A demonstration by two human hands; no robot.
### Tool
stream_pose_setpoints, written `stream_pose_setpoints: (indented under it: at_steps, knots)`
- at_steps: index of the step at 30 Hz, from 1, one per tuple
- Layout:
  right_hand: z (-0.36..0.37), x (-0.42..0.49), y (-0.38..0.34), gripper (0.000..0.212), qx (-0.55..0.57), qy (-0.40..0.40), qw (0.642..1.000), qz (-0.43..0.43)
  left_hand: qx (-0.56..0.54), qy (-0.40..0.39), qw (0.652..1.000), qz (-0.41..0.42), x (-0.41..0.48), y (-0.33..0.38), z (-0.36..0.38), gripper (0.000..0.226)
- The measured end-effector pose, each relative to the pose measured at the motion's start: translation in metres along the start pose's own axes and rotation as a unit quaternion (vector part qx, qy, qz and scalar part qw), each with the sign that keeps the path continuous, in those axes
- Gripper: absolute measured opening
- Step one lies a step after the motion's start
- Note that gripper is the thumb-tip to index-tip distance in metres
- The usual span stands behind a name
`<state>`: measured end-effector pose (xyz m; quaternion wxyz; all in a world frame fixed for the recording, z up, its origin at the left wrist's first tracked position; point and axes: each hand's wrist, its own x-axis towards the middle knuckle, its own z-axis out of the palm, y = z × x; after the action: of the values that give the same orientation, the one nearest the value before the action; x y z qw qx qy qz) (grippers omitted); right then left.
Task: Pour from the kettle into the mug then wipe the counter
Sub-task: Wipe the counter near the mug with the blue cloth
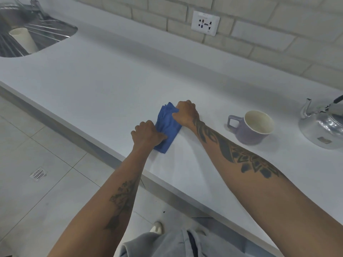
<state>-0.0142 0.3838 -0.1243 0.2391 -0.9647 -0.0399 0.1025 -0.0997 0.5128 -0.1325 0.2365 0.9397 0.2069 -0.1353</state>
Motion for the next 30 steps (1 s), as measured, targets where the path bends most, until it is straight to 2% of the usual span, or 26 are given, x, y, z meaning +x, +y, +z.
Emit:
stream_pose_setpoints:
  at_steps: [3,6,11,15,18,22,26,30]
  knots:
    - [-0.013,-0.009,0.005,0.008,0.092,0.019,0.996,0.003,-0.045,-0.017,0.999,0.010,0.000,0.002,-0.002,0.028]
    - [-0.027,-0.024,0.014,0.004,0.129,0.050,0.990,-0.007,-0.054,-0.026,0.998,0.023,-0.001,0.007,-0.006,0.024]
    - [-0.058,-0.053,0.034,0.007,0.138,0.082,0.987,-0.001,-0.076,-0.146,0.984,0.069,-0.013,0.034,-0.013,0.034]
    - [-0.106,-0.097,0.054,0.015,0.119,0.099,0.988,0.025,-0.129,-0.282,0.944,0.111,-0.039,0.062,-0.007,0.040]
    - [-0.146,-0.138,0.080,0.019,0.111,0.075,0.989,0.066,-0.141,-0.375,0.903,0.153,-0.068,0.087,0.006,0.040]
    - [-0.183,-0.186,0.132,0.024,0.088,0.033,0.985,0.147,-0.121,-0.456,0.860,0.194,-0.112,0.127,0.036,0.047]
    - [-0.193,-0.222,0.181,0.015,0.102,0.011,0.968,0.231,-0.096,-0.482,0.845,0.211,-0.152,0.159,0.080,0.054]
    - [-0.187,-0.232,0.217,0.022,0.042,0.018,0.958,0.284,-0.084,-0.466,0.851,0.226,-0.175,0.178,0.120,0.064]
